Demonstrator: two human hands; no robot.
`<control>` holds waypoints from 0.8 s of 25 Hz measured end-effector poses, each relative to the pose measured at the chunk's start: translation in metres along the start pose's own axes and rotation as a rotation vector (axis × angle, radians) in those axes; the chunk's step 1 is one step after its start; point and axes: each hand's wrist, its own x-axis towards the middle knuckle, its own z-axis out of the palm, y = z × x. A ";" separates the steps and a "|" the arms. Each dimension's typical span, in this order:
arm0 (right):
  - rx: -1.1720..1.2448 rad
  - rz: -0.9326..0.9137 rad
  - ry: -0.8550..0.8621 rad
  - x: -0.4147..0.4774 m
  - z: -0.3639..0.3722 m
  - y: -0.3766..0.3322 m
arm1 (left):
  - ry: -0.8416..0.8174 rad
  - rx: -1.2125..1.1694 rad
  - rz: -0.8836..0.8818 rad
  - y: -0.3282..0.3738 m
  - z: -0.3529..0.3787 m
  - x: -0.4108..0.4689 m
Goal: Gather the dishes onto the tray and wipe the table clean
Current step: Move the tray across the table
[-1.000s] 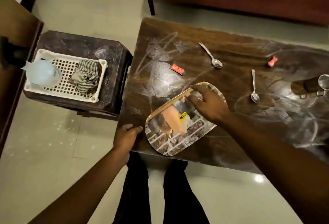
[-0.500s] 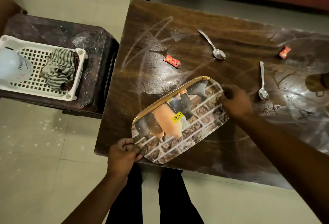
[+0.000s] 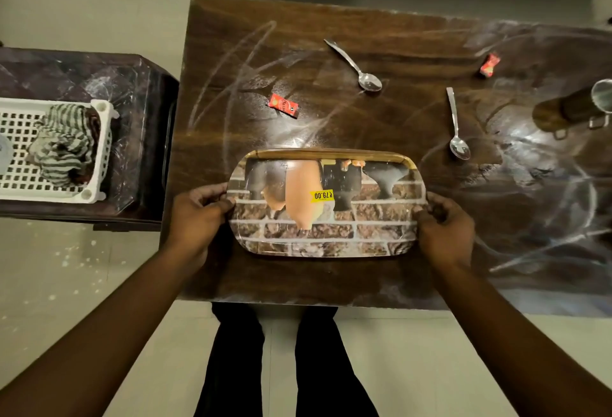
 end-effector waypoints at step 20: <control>-0.009 -0.017 0.026 -0.003 -0.016 0.002 | 0.195 0.415 0.303 0.009 0.016 -0.012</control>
